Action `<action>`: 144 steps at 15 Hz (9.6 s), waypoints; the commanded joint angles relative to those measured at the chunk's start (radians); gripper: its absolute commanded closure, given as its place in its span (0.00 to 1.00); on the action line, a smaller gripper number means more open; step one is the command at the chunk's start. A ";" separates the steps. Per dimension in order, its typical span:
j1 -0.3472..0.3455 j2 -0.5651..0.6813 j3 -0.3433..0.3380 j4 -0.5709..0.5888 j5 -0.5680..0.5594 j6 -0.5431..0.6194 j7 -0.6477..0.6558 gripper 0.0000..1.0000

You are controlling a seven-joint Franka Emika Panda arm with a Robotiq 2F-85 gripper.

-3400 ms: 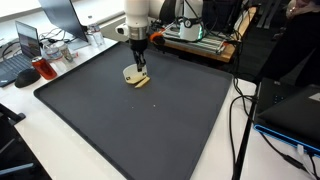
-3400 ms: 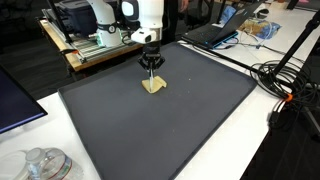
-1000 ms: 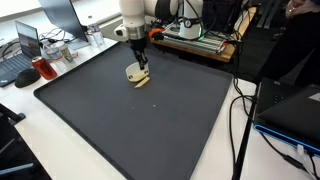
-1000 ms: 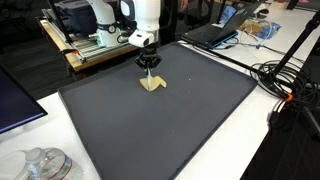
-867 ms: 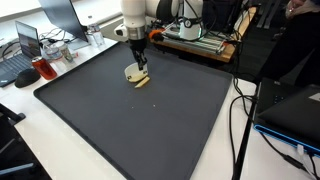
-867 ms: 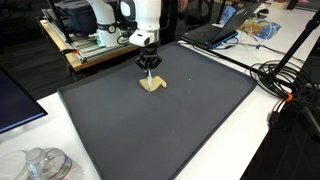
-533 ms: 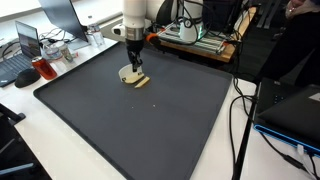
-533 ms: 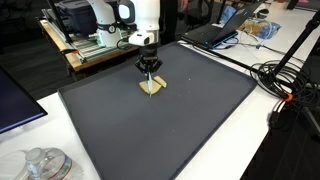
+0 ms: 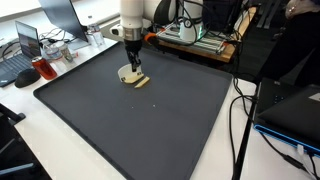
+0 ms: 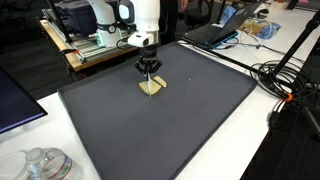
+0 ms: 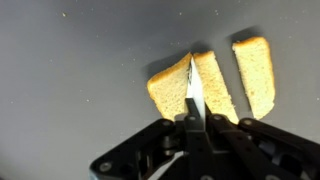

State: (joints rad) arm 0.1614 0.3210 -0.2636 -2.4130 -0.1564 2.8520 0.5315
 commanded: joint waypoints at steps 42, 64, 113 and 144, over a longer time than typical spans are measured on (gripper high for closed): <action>0.108 0.218 -0.158 0.095 0.070 0.303 -0.074 0.99; 0.385 -0.025 -0.357 0.077 -0.013 -0.099 -0.013 0.99; -0.170 -0.346 0.085 -0.260 1.069 0.176 -0.446 0.99; 0.022 -0.227 -0.023 0.000 0.083 0.018 -0.170 0.99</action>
State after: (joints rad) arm 0.1552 0.1028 -0.2702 -2.4486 0.0241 2.9167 0.3217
